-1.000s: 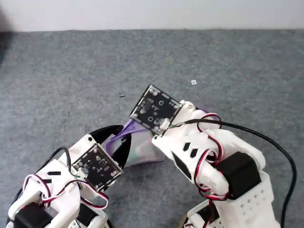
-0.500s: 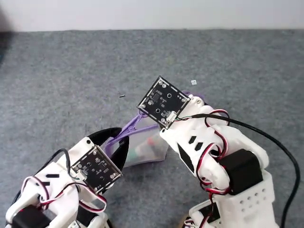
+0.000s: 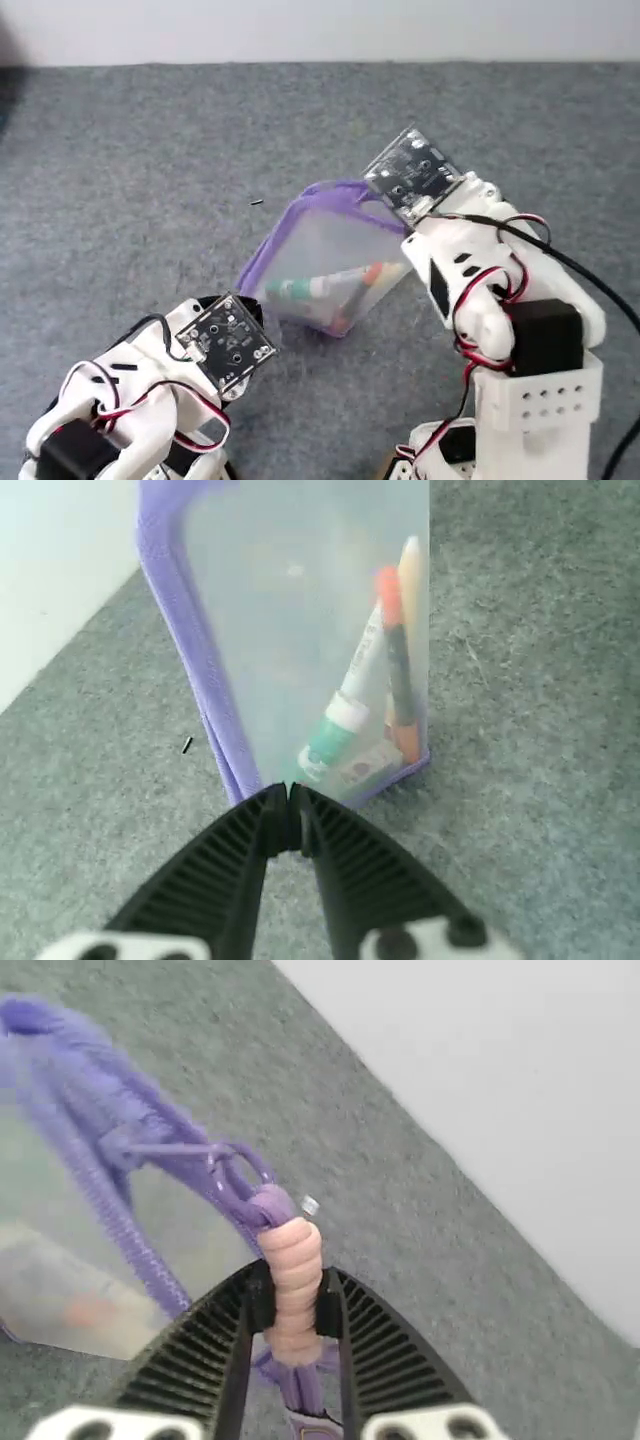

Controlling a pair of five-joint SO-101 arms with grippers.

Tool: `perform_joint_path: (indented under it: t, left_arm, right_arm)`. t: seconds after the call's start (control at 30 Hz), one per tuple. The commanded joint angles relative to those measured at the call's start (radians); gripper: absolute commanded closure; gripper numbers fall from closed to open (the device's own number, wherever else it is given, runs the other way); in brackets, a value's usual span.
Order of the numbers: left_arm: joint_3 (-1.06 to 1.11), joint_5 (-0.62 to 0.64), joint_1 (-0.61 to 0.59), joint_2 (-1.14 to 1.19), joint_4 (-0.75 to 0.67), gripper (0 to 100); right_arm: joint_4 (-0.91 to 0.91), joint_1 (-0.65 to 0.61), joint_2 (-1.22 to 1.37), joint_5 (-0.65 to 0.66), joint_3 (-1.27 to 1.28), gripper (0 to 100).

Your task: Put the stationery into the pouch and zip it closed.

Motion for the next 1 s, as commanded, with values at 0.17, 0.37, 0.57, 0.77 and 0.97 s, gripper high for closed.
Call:
perform_joint_path:
  t: [0.17, 0.37, 0.57, 0.77, 0.97]
  left_arm:
    - [-0.013, 0.006, -0.008, -0.003, -0.015, 99]
    - [-0.082, 0.005, -0.098, -0.002, -0.014, 92]
    - [-0.143, 0.037, -0.256, -0.003, -0.015, 73]
    - [-0.162, 0.035, -0.264, -0.003, -0.026, 73]
    - [-0.160, 0.034, -0.264, -0.002, -0.077, 73]
  right_arm:
    - [0.002, -0.099, 0.002, 0.008, 0.002, 99.1]
    - [0.004, -0.205, -0.044, 0.006, -0.009, 99.1]
    - [0.005, -0.263, -0.082, 0.008, -0.008, 99.1]
    - [0.068, -0.321, -0.101, 0.014, -0.008, 99.1]
    - [0.077, -0.367, -0.140, 0.066, -0.006, 99.1]
